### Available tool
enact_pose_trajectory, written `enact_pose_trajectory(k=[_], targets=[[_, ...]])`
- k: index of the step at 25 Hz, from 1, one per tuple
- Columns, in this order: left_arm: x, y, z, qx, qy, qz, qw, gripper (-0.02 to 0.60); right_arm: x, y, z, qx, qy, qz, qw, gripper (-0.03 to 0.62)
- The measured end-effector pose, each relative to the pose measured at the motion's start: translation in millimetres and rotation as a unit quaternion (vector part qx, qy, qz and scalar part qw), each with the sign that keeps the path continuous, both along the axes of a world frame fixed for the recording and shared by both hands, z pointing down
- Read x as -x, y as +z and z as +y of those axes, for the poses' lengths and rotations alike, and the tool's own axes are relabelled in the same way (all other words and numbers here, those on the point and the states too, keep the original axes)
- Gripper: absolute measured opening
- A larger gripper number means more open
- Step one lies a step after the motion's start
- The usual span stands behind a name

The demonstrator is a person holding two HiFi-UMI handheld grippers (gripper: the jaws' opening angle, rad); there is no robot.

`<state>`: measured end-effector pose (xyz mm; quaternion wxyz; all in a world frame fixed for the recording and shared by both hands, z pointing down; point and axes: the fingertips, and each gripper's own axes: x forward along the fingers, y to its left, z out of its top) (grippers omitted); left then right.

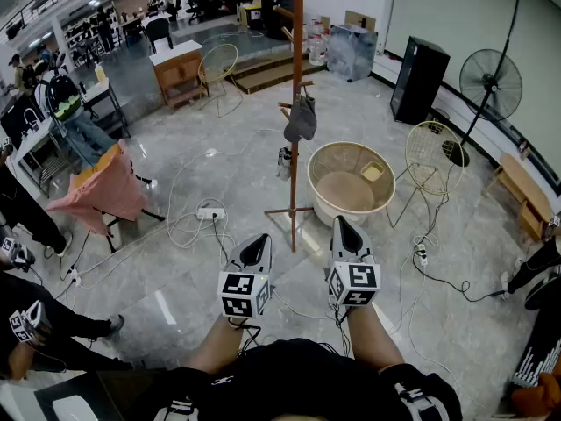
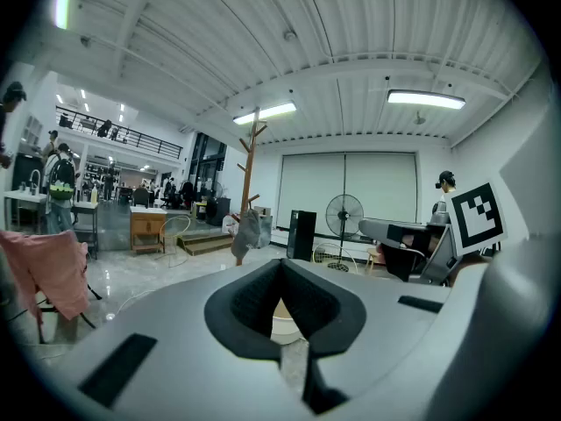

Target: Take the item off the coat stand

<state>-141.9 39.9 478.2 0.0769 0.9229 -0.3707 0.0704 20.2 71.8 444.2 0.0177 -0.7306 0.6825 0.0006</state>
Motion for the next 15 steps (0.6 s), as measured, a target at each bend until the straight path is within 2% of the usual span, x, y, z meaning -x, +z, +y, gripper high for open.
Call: enact_pose_trajectory(k=[15], targets=[[31, 1, -26, -0.003, 0.027, 0.004, 0.9996, 0.012, 39, -1, -17, -0.007, 0.017, 0.001, 1.000, 0.014]])
